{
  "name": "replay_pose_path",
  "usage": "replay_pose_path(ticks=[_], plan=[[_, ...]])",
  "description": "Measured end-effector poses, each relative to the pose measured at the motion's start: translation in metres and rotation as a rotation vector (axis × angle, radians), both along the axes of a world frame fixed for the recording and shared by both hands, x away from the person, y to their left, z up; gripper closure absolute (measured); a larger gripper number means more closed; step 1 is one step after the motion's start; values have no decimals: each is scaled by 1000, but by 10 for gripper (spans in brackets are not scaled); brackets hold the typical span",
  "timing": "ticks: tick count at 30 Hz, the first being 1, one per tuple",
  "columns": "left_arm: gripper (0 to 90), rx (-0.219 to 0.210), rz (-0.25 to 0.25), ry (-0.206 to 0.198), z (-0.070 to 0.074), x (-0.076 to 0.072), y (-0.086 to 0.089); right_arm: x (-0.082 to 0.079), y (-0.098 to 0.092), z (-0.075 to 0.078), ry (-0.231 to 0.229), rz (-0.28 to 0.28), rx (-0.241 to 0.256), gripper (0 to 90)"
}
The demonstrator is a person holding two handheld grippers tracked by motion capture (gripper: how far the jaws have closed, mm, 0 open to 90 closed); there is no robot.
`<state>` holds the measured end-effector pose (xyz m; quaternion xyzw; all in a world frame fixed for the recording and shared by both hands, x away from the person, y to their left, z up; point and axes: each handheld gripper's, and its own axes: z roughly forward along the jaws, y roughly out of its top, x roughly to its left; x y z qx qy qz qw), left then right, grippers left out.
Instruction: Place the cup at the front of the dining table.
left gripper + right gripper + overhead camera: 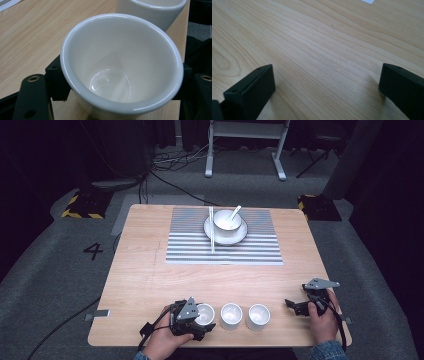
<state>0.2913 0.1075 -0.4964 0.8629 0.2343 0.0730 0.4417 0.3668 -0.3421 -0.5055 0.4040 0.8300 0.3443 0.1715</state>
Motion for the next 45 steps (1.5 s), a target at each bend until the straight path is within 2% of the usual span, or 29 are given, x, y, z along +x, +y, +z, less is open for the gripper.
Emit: replay_pose_path(ticks=[9, 15, 18, 21, 23, 26, 33, 36, 37, 39, 45], plan=[[257, -24, 0, -1, -2, 1, 2, 0, 0, 0, 0, 0, 0, 5], [264, -6, 2, -4, 2, 1, 1, 0, 0, 0, 0, -5, -1, 6], [265, -5, -7, 12, 4, 0, 2, 0, 0, 0, 1, -5, 0, 6], [265, 37, 13, 30, 9, 0, 4, -1, 0, 0, 1, -7, -1, 6], [265, 37, 19, 34, 13, 0, 5, -1, 0, 0, 1, -11, -1, 6], [266, 6, 8, 25, 22, -2, 8, -1, 0, 0, 1, -12, 0, 5], [265, -5, 16, 19, 34, -4, 10, -1, 0, 0, 2, -13, 0, 6], [265, 8, 17, 43, 40, -5, 12, -1, 1, 0, 2, -18, 0, 5], [265, 41, 23, 56, 44, -5, 13, -1, 2, 0, 3, -23, 0, 5], [265, 47, 22, 56, 45, -5, 14, -1, 2, 0, 1, -33, -2, 4], [265, 19, 31, 58, 55, -4, 19, -1, 4, 0, 1, -51, 0, 4]])
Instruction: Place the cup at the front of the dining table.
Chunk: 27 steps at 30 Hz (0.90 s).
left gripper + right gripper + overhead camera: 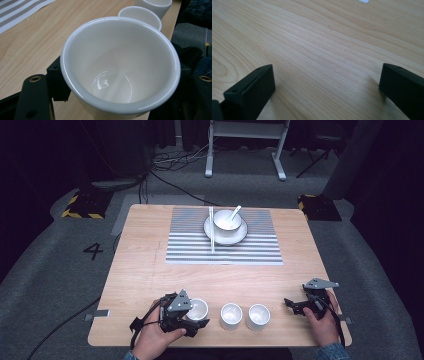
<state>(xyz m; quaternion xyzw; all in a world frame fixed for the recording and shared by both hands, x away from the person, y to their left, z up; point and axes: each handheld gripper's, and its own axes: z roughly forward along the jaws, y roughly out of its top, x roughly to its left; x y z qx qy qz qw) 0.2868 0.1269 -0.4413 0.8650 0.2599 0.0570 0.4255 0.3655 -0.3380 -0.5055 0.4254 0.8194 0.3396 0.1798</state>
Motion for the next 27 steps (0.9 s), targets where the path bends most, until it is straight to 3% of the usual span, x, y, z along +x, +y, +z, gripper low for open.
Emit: replay_pose_path(ticks=[4, 11, 27], plan=[[265, -2, -1, -13, 9, 0, 3, 0, 0, 0, 0, -3, -1, 4], [265, -20, 43, -17, 24, 5, 7, -1, 1, 0, 0, -13, 0, 4], [265, -18, 18, -57, 51, 22, 17, -1, 1, 0, 0, -14, 0, 4]])
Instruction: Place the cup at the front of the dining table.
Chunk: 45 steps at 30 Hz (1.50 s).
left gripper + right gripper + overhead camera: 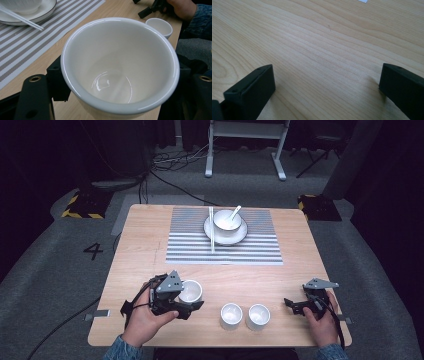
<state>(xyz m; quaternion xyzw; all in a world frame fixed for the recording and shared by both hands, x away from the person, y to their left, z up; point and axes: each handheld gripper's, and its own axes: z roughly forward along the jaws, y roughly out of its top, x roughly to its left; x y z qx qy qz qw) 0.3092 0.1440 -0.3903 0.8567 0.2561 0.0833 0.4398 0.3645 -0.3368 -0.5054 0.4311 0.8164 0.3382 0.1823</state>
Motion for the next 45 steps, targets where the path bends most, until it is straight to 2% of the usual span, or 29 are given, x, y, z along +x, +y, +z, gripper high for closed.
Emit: replay_pose_path(ticks=[4, 8, 15, 18, 26, 30, 33, 37, 45], plan=[[266, -4, -2, -5, 5, 6, 1, 0, 0, 0, 0, 0, 0, 4], [266, -5, -6, -34, 10, 15, 2, 0, 0, 0, 0, 0, 0, 5], [266, -3, 6, -27, 17, 32, 5, 0, 0, 0, 0, 0, 0, 5], [265, 4, 19, -39, 19, 39, 6, 0, 0, 0, 0, 0, 0, 5], [265, -14, 43, -43, 25, 53, 5, 0, 0, 0, 0, 0, 0, 5], [266, -21, 69, -49, 30, 62, 4, 0, 0, 0, 0, 0, 0, 5], [266, -42, 85, -47, 32, 72, 5, 0, 0, 0, 0, 0, 0, 5], [266, -26, 113, -48, 34, 86, 4, 0, 0, 0, 0, 0, 0, 5], [265, -15, 196, -6, 29, 114, 6, 0, 0, 0, 0, 0, 0, 5]])
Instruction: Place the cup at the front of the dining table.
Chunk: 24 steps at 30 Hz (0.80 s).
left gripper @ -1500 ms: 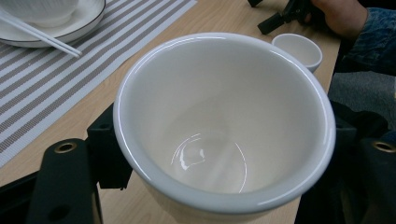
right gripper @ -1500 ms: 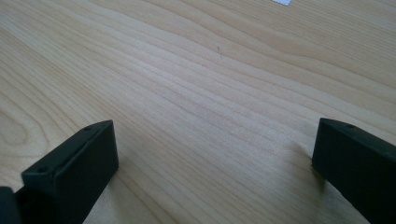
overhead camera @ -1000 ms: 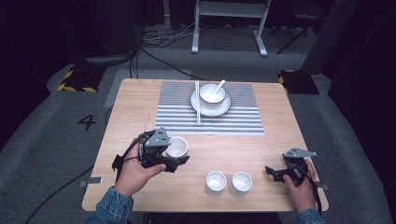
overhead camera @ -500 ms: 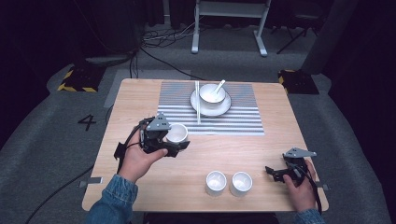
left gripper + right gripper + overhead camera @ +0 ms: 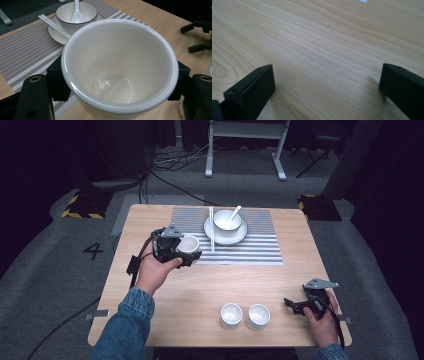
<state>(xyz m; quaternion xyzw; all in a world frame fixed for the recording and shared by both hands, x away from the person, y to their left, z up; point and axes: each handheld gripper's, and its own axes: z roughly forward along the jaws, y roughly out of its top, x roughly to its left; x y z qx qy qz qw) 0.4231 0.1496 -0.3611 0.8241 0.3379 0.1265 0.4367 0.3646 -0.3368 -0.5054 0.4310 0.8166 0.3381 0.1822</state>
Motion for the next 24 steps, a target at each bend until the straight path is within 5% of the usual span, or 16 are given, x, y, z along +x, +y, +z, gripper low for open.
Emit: replay_pose_path(ticks=[11, 24], plan=[[265, 33, 61, -2, -12, 36, 3, 0, 0, 0, 0, 0, 0, 4], [265, 21, 177, -15, -40, 77, -1, 0, 0, 0, 0, 0, 0, 5]])
